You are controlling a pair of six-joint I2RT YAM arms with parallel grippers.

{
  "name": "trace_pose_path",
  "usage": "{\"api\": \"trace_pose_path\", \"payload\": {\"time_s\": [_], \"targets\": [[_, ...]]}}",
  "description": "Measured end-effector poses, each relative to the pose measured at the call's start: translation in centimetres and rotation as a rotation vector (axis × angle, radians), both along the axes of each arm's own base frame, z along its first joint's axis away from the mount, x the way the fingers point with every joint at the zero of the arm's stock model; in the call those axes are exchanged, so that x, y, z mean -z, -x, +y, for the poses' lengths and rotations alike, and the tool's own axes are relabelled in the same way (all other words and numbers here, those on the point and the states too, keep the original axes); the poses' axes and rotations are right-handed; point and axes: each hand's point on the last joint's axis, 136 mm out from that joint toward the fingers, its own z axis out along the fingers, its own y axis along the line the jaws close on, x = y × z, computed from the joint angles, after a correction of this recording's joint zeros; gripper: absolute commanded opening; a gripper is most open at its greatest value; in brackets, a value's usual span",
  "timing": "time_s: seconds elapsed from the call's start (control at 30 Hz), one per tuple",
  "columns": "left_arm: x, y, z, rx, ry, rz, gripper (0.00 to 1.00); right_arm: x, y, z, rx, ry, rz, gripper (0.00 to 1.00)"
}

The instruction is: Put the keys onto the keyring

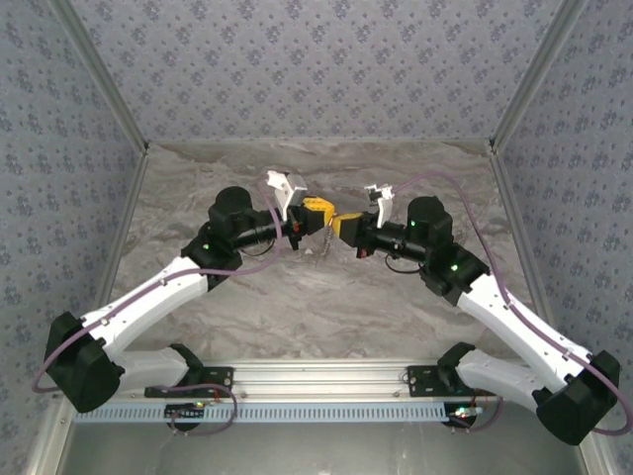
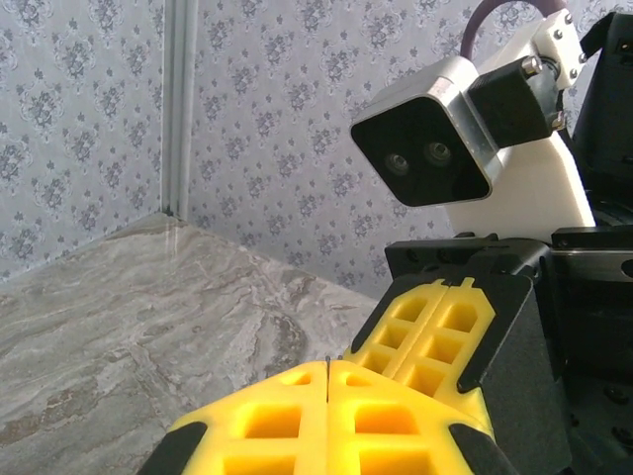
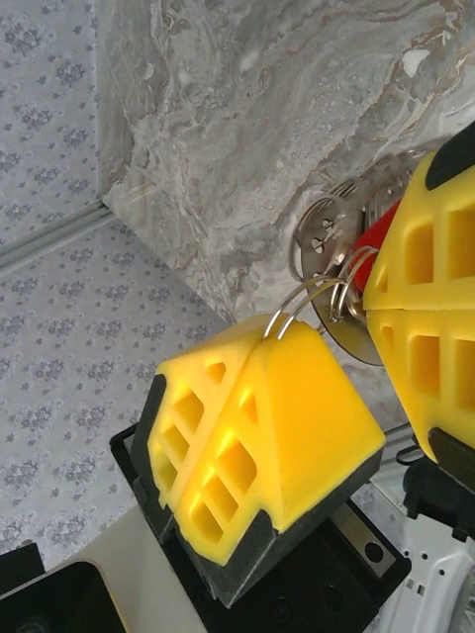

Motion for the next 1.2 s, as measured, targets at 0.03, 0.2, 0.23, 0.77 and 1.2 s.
{"api": "trace_pose_path", "payload": {"time_s": [0.03,0.2,0.23,0.77,1.2], "targets": [[0.0,0.0,0.0,0.0,0.001,-0.001,0.0,0.2,0.0,-0.2,0.0,-0.003,0.008,0.13],[0.2,0.0,0.0,0.0,0.003,-0.003,0.0,1.1,-1.4,-3.8,0.106,-0.039,0.056,0.34],[0.2,0.0,0.0,0.0,0.002,-0.003,0.0,1.0,-1.7,-4.8,0.137,-0.055,0.062,0.35],[-1.4,0.3,0.0,0.018,0.084,-0.002,0.0,-3.9,-3.3,-5.4,0.067,-0.288,-0.03,0.56],[-2.8,0.1,-0.9,0.063,0.189,0.034,0.0,-5.6,-1.8,-2.7,-0.109,-0.418,-0.077,0.51]]}}
